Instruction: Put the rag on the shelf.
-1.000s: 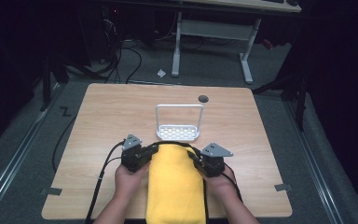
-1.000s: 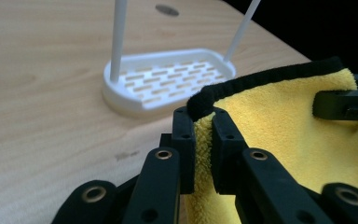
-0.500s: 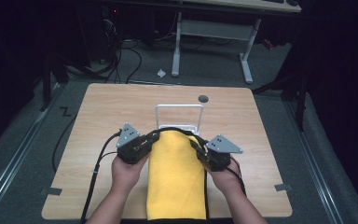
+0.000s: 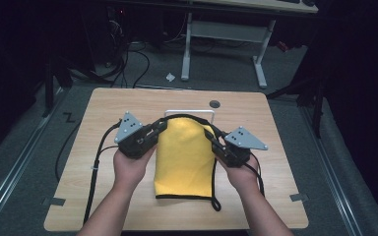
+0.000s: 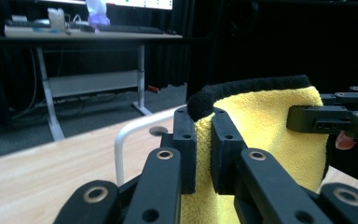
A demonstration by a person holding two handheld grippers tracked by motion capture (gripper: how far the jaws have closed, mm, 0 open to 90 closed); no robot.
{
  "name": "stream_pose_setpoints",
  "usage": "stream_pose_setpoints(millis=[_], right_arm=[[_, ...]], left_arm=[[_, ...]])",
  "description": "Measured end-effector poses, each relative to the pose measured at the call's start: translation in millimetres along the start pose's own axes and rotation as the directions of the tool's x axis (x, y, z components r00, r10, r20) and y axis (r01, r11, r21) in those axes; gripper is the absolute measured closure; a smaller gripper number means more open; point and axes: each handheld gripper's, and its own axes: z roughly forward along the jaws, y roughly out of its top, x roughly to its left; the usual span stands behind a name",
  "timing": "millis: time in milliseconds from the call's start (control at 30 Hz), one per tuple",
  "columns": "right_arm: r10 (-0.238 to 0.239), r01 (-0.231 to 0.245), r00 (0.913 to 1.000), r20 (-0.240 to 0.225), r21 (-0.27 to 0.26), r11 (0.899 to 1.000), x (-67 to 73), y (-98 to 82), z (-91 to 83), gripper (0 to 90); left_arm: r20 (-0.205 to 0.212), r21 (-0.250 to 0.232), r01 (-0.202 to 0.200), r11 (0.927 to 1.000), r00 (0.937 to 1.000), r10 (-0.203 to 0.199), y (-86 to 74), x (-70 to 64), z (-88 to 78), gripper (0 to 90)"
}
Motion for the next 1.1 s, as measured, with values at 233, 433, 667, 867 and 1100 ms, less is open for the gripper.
stream_pose_setpoints(millis=[233, 433, 667, 867, 1100], right_arm=[[0.003, -0.003, 1.0000, -0.005, -0.016, 1.000, -6.6, 7.4, 0.7, 76.4], [-0.005, 0.005, 1.0000, -0.006, -0.031, 0.999, -10.2, 14.9, 5.8, 76.6], [0.002, -0.002, 1.0000, -0.004, -0.038, 0.999, -14.4, 23.9, 16.5, 76.7], [0.005, -0.005, 1.0000, 0.001, -0.044, 0.999, -20.4, 32.4, 28.1, 76.7], [0.004, -0.004, 1.0000, 0.006, -0.069, 0.998, -26.2, 47.2, 39.6, 76.7]], left_arm=[[-0.015, -0.010, 0.009, 0.9999, 0.9998, -0.009, 8.1, 4.8, 4.5, 82.6], [-0.031, -0.017, 0.006, 0.9998, 0.9995, -0.007, 13.8, 9.9, 7.5, 82.7], [-0.053, -0.010, -0.002, 0.9999, 0.9986, 0.002, 21.3, 20.7, 15.0, 82.7], [-0.065, -0.016, -0.017, 0.9997, 0.9978, 0.016, 30.8, 31.6, 21.4, 82.6], [-0.085, -0.043, -0.015, 0.9990, 0.9963, 0.011, 45.0, 41.9, 26.5, 82.6]])
